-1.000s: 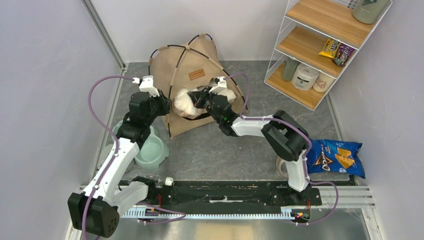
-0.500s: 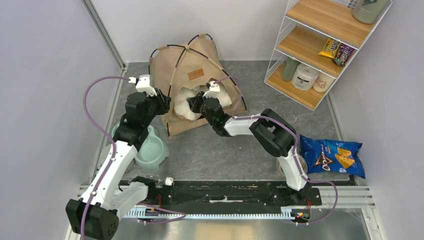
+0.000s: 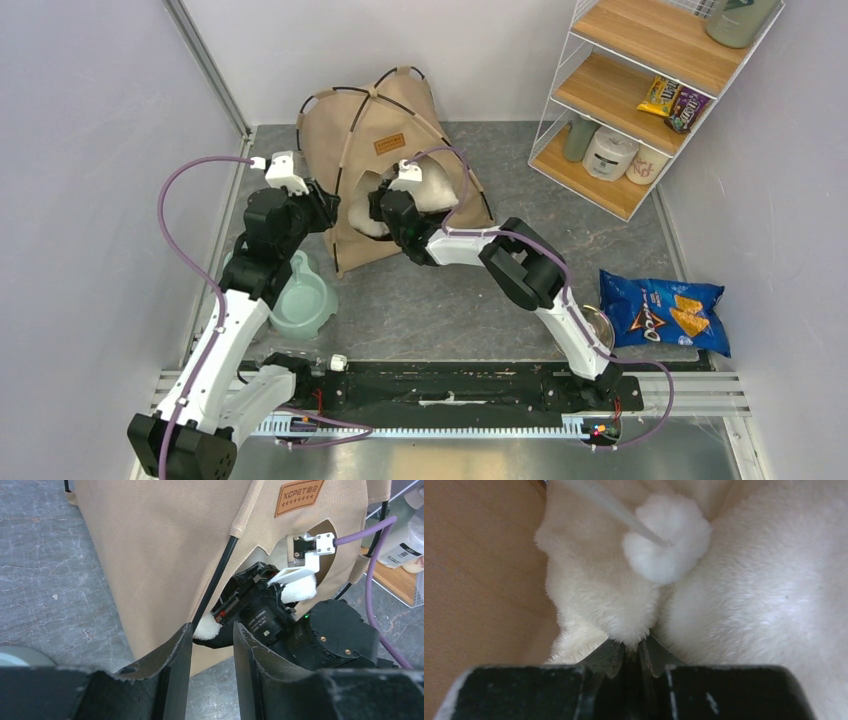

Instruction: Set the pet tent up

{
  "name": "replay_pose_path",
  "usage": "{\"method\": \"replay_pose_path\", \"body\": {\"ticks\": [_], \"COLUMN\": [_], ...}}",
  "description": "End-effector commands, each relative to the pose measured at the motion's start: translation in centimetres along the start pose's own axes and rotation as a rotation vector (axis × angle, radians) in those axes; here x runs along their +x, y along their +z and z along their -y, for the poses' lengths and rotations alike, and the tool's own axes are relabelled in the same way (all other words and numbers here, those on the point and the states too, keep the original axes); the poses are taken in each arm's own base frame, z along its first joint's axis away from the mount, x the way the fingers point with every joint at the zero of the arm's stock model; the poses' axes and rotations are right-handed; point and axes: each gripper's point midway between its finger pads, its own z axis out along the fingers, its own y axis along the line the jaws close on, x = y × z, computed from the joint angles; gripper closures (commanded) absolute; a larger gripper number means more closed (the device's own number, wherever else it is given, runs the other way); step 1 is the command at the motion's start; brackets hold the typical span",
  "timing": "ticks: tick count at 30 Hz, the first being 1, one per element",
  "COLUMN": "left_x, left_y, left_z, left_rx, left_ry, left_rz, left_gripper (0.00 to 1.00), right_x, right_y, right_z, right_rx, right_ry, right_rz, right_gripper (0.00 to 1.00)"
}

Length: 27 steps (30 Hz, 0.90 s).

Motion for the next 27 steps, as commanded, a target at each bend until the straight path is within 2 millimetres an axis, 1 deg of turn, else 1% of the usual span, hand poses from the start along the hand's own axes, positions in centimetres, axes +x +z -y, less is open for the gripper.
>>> {"method": "replay_pose_path", "body": {"ticks": [1, 3, 6, 8, 10, 13, 14, 18, 20, 24, 27], "left_x": [-2.5, -2.4, -2.4, -2.3, -2.3, -2.2, -2.0, -1.5, -1.3, -0.9, -0.5], "left_y": [-1.1, -1.2, -1.0, -0.8, -0.7, -0.5, -0.4, 0.0, 0.1, 0.6, 1.1], "left_z": [0.9, 0.8, 0.8, 0.9, 1.0, 1.0, 1.4, 2.1, 2.5, 2.8, 2.6], "left_rx": [0.023, 0.019, 0.019, 0.027, 0.031, 0.031, 0.057, 0.098, 0.122, 0.147, 0.144], "left_ry": [-0.008, -0.006, -0.007, -0.011, -0.015, -0.022, -0.023, -0.028, -0.028, -0.029, -0.015], "left_rz": [0.057, 0.055, 0.055, 0.052, 0.05, 0.054, 0.047, 0.035, 0.029, 0.028, 0.025], "left_gripper": [0.58, 0.57, 0.57, 0.57, 0.57, 0.56, 0.56, 0.53, 0.52, 0.49, 0.48], "right_x": [0.2, 0.9, 1.4, 0.9, 0.0, -2.0, -2.8, -5.4, -6.4, -8.2, -10.1], "right_y": [0.8, 0.0, -2.0, -3.5, -4.8, -7.0, -7.7, -10.1, -11.2, -13.2, -14.9], "right_z": [-0.1, -0.4, -1.0, -0.8, -0.3, -0.1, -0.2, -0.7, -0.6, 0.3, 1.4], "right_rx": [0.03, -0.014, -0.104, -0.119, -0.104, -0.103, -0.104, -0.107, -0.1, -0.052, 0.001], "right_ry": [-0.035, -0.023, -0.015, -0.028, -0.044, -0.052, -0.055, -0.067, -0.07, -0.087, -0.11], "right_rz": [0.012, -0.02, -0.047, -0.047, -0.041, -0.032, -0.032, -0.047, -0.053, -0.072, -0.088], "right_gripper": [0.83, 0.79, 0.61, 0.51, 0.41, 0.29, 0.27, 0.15, 0.1, 0.08, 0.1]}}
